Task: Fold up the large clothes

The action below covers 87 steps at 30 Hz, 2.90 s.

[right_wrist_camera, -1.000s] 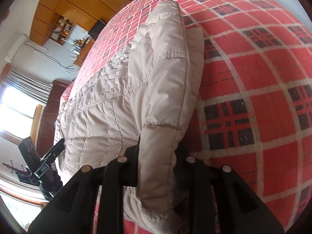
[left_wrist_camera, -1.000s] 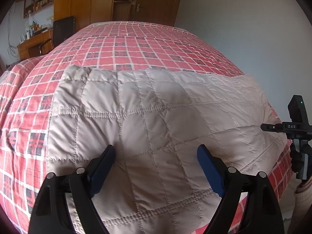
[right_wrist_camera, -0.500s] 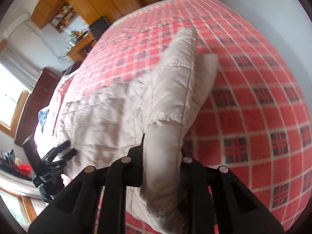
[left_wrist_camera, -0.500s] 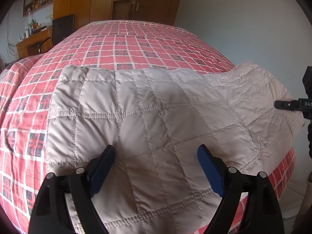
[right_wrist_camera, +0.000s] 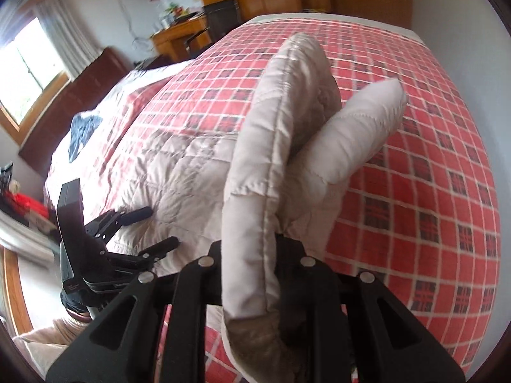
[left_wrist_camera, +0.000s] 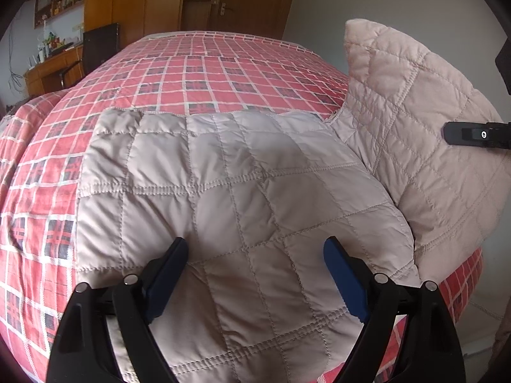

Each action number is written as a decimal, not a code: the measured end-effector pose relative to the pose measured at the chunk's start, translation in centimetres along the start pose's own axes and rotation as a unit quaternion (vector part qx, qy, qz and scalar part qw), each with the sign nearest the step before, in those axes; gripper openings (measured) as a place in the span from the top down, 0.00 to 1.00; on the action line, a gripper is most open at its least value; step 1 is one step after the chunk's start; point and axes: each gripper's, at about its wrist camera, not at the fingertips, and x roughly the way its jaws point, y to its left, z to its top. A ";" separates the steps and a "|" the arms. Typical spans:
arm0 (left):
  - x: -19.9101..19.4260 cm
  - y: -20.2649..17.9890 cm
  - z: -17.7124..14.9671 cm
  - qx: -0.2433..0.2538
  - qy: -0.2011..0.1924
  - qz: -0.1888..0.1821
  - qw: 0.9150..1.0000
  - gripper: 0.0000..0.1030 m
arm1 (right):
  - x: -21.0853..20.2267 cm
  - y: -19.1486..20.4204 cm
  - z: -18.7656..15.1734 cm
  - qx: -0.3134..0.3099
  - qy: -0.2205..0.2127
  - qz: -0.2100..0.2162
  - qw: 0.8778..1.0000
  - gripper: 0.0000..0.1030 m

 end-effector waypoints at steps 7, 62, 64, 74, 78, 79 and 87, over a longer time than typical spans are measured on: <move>-0.5 0.4 0.2 -0.004 0.007 -0.017 1.000 0.15 | 2.7 3.2 0.6 -0.038 0.018 0.013 0.999 0.81; -4.1 5.5 12.1 -0.035 -0.023 -0.383 0.923 0.85 | -0.3 -5.6 -4.3 0.080 -0.060 0.163 0.981 0.30; -4.6 7.6 11.6 -0.047 -0.027 -0.380 0.924 0.85 | 0.9 -5.0 -4.1 0.077 -0.045 0.171 0.981 0.30; 0.9 16.9 7.0 -0.132 -0.002 -0.386 0.913 0.83 | 5.9 -0.3 -4.0 0.045 0.017 0.179 0.983 0.30; 2.3 18.4 6.0 -0.138 0.008 -0.385 0.913 0.79 | 7.1 1.4 -3.9 0.036 0.028 0.175 0.984 0.30; 2.1 18.5 5.6 -0.137 0.008 -0.382 0.914 0.75 | 7.5 1.8 -3.9 0.034 0.032 0.164 0.985 0.29; -1.5 20.4 4.5 -0.176 -0.004 -0.311 0.934 0.55 | 8.6 3.7 -4.4 0.012 0.037 0.123 0.992 0.26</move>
